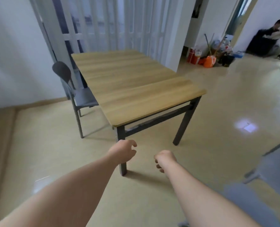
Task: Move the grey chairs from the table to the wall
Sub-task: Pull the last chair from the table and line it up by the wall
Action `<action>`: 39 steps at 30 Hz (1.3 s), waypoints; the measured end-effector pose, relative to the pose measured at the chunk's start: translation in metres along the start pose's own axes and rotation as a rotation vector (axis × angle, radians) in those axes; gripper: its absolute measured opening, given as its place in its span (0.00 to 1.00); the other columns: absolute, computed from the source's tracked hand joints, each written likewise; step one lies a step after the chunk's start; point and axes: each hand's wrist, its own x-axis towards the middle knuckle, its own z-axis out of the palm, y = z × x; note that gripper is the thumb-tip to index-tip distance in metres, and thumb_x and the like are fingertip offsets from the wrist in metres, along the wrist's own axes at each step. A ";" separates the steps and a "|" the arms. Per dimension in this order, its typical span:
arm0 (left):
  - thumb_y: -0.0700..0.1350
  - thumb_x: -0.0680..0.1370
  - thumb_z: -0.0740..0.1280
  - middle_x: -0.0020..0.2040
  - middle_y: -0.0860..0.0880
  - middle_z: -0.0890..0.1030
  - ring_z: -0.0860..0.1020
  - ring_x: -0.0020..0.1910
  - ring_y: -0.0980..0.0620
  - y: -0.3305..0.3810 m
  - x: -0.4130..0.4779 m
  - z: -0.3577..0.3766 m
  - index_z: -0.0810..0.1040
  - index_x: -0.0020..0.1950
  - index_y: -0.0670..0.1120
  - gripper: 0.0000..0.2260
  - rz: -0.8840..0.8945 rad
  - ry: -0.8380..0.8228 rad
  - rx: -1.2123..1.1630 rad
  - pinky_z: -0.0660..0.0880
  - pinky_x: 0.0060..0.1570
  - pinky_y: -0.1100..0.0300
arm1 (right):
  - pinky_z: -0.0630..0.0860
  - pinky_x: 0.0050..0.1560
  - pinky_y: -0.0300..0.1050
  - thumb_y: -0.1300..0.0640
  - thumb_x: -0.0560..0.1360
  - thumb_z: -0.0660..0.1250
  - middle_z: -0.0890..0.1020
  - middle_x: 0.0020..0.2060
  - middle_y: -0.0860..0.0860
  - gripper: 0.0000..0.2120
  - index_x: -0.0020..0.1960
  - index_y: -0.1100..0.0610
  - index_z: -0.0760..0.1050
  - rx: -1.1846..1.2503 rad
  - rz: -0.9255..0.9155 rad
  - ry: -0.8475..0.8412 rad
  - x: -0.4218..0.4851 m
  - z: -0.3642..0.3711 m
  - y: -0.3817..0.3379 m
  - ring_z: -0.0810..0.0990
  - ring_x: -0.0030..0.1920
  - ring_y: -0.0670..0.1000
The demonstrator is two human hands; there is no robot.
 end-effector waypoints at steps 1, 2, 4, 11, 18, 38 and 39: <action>0.45 0.80 0.60 0.64 0.44 0.77 0.77 0.60 0.44 -0.026 0.003 -0.021 0.73 0.68 0.48 0.16 -0.034 0.033 -0.015 0.76 0.59 0.54 | 0.74 0.43 0.44 0.61 0.76 0.60 0.77 0.44 0.55 0.04 0.49 0.59 0.73 -0.002 -0.024 -0.042 -0.002 0.026 -0.027 0.77 0.43 0.56; 0.44 0.80 0.60 0.64 0.44 0.78 0.77 0.61 0.44 -0.050 0.006 -0.040 0.74 0.67 0.47 0.16 -0.060 0.060 -0.029 0.75 0.60 0.54 | 0.76 0.45 0.45 0.61 0.77 0.60 0.78 0.44 0.56 0.06 0.51 0.60 0.74 0.003 -0.041 -0.077 -0.004 0.050 -0.051 0.78 0.44 0.55; 0.43 0.79 0.60 0.64 0.44 0.78 0.77 0.62 0.43 -0.098 0.012 -0.076 0.74 0.67 0.47 0.16 -0.118 0.122 -0.052 0.75 0.60 0.55 | 0.76 0.44 0.45 0.61 0.77 0.60 0.80 0.46 0.57 0.07 0.52 0.61 0.75 -0.003 -0.084 -0.162 -0.011 0.098 -0.097 0.79 0.43 0.55; 0.43 0.80 0.60 0.66 0.44 0.77 0.75 0.63 0.44 -0.235 0.035 -0.172 0.74 0.67 0.47 0.16 -0.247 0.210 -0.077 0.73 0.58 0.59 | 0.63 0.31 0.40 0.63 0.76 0.58 0.71 0.31 0.52 0.06 0.42 0.58 0.72 -0.030 -0.183 -0.314 -0.020 0.241 -0.217 0.67 0.27 0.50; 0.41 0.79 0.59 0.63 0.45 0.79 0.78 0.60 0.45 -0.331 0.098 -0.224 0.76 0.65 0.47 0.16 -0.340 0.210 -0.137 0.74 0.56 0.59 | 0.55 0.26 0.38 0.63 0.74 0.58 0.67 0.29 0.51 0.08 0.38 0.55 0.65 -0.067 -0.170 -0.382 0.024 0.331 -0.302 0.60 0.25 0.50; 0.41 0.79 0.59 0.67 0.48 0.76 0.73 0.66 0.46 -0.480 0.398 -0.440 0.64 0.73 0.50 0.22 -0.399 0.295 -0.008 0.73 0.58 0.55 | 0.77 0.49 0.47 0.60 0.76 0.57 0.79 0.48 0.54 0.09 0.49 0.57 0.75 -0.470 -0.456 -0.324 0.229 0.483 -0.617 0.80 0.54 0.57; 0.41 0.79 0.59 0.68 0.48 0.76 0.71 0.68 0.46 -0.491 0.415 -0.449 0.62 0.74 0.50 0.23 -0.378 0.294 0.017 0.73 0.59 0.54 | 0.77 0.52 0.48 0.60 0.77 0.57 0.79 0.48 0.54 0.09 0.51 0.57 0.75 -0.497 -0.467 -0.308 0.238 0.492 -0.628 0.79 0.54 0.57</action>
